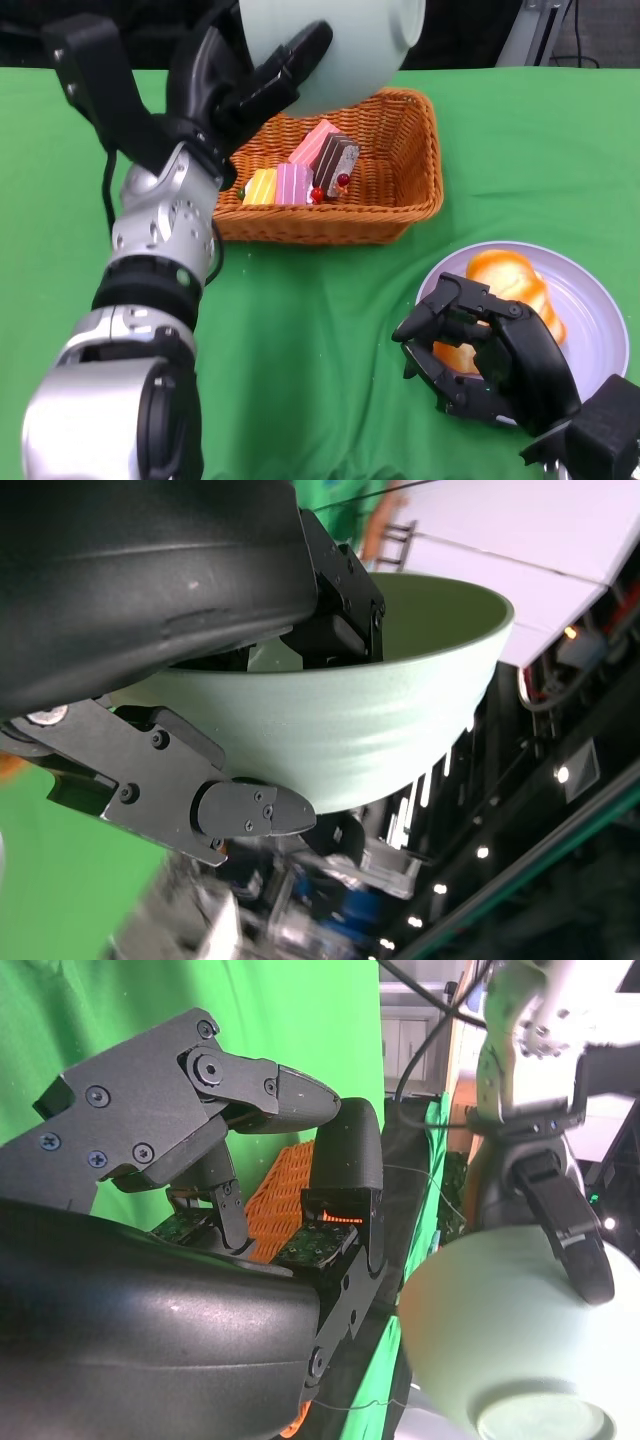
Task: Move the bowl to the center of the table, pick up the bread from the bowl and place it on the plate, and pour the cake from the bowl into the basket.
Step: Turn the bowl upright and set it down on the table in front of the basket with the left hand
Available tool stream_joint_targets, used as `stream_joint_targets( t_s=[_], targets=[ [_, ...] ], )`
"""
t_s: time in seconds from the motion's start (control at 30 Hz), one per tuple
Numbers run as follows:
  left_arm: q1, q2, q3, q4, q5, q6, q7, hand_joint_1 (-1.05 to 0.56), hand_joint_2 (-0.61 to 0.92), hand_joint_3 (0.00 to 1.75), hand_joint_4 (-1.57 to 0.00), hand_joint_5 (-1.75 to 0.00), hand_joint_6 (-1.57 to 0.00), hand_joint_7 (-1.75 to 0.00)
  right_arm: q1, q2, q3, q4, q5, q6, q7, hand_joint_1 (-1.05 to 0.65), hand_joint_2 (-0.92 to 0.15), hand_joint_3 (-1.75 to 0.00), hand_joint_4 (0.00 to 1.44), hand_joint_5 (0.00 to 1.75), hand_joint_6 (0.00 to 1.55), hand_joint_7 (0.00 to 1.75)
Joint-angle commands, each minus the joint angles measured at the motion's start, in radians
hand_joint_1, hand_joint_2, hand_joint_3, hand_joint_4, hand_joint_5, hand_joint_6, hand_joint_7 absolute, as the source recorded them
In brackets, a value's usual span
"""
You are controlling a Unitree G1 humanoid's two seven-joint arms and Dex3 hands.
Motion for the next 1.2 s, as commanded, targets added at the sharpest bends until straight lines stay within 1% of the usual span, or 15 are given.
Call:
stream_joint_targets(
  t_s=[0.03,0.1,0.2,0.27,0.3,0.37,0.43,0.53,0.73,0.77,0.83,0.9,1.03,1.13,1.2],
  targets=[
    [0.033,0.029,-0.051,-0.026,0.085,-0.159,0.037,-0.11,0.8,0.75,-0.74,-1.75,-0.65,-1.48,-0.014,-0.013,-0.011,-0.02,-0.008,0.0,-0.018,-0.23,-0.6,-0.79,0.69,1.56,0.68,1.24],
    [0.045,0.037,-0.072,-0.022,0.126,-0.232,0.059,-0.12,0.8,0.76,-0.74,-1.74,-0.66,-1.45,-0.018,-0.015,-0.012,-0.02,-0.01,-0.004,-0.019,-0.24,-0.61,-0.78,0.69,1.55,0.67,1.24],
    [0.079,0.072,-0.127,-0.017,0.252,-0.415,0.164,-0.12,0.8,0.75,-0.74,-1.74,-0.68,-1.42,-0.026,-0.013,-0.012,-0.017,0.024,0.004,0.005,-0.23,-0.63,-0.75,0.69,1.55,0.67,1.24],
    [0.093,0.092,-0.154,-0.008,0.321,-0.495,0.239,-0.14,0.83,0.69,-0.74,-1.74,-0.7,-1.38,-0.028,-0.011,-0.014,-0.017,0.037,0.012,0.014,-0.21,-0.64,-0.73,0.68,1.56,0.67,1.23],
    [0.101,0.11,-0.174,-0.006,0.375,-0.531,0.297,-0.16,0.87,0.63,-0.74,-1.74,-0.7,-1.37,-0.031,-0.012,-0.014,-0.014,0.039,0.013,0.018,-0.2,-0.64,-0.72,0.68,1.56,0.67,1.23],
    [0.12,0.149,-0.212,-0.009,0.484,-0.597,0.412,-0.16,0.91,0.6,-0.75,-1.75,-0.69,-1.37,-0.037,-0.009,-0.016,-0.002,0.031,-0.002,0.01,-0.2,-0.64,-0.72,0.69,1.56,0.68,1.23],
    [0.131,0.175,-0.237,0.0,0.546,-0.652,0.485,-0.13,0.91,0.61,-0.74,-1.75,-0.69,-1.38,-0.042,-0.006,-0.017,0.005,0.031,-0.005,0.008,-0.2,-0.63,-0.72,0.7,1.56,0.69,1.23],
    [0.149,0.216,-0.27,0.026,0.636,-0.738,0.602,-0.1,0.85,0.72,-0.71,-1.73,-0.68,-1.42,-0.047,-0.008,-0.02,0.008,0.026,0.004,0.004,-0.23,-0.63,-0.73,0.7,1.55,0.69,1.24],
    [0.176,0.298,-0.36,0.036,0.85,-0.827,0.869,-0.09,0.69,0.99,-0.66,-1.74,-0.68,-1.47,-0.057,-0.011,-0.021,0.018,0.016,-0.003,-0.003,-0.22,-0.64,-0.73,0.7,1.54,0.68,1.25],
    [0.184,0.32,-0.384,0.022,0.906,-0.83,0.928,-0.08,0.63,1.09,-0.66,-1.75,-0.67,-1.47,-0.06,-0.011,-0.022,0.021,0.015,-0.006,-0.005,-0.22,-0.64,-0.74,0.7,1.54,0.68,1.25],
    [0.194,0.357,-0.426,-0.001,1.001,-0.828,1.038,-0.08,0.58,1.16,-0.65,-1.75,-0.67,-1.46,-0.064,-0.009,-0.022,0.024,0.017,-0.006,-0.006,-0.22,-0.64,-0.73,0.7,1.54,0.68,1.26],
    [0.207,0.389,-0.463,-0.02,1.081,-0.825,1.14,-0.09,0.51,1.22,-0.68,-1.75,-0.71,-1.41,-0.064,-0.008,-0.023,0.015,0.018,0.009,-0.008,-0.23,-0.63,-0.73,0.7,1.55,0.68,1.27],
    [0.226,0.444,-0.539,-0.043,1.208,-0.823,1.32,-0.1,0.46,1.25,-0.69,-1.75,-0.75,-1.39,-0.062,-0.011,-0.021,-0.002,0.019,0.027,-0.007,-0.24,-0.63,-0.73,0.7,1.56,0.67,1.28],
    [0.235,0.49,-0.611,-0.055,1.3,-0.819,1.448,-0.08,0.43,1.26,-0.69,-1.73,-0.73,-1.4,-0.063,-0.009,-0.022,-0.001,0.029,0.024,-0.001,-0.23,-0.64,-0.71,0.7,1.56,0.66,1.28],
    [0.241,0.514,-0.657,-0.058,1.351,-0.818,1.527,-0.07,0.46,1.16,-0.69,-1.73,-0.74,-1.35,-0.063,-0.007,-0.022,-0.004,0.031,0.024,-0.002,-0.22,-0.64,-0.71,0.7,1.56,0.66,1.28]
  ],
)
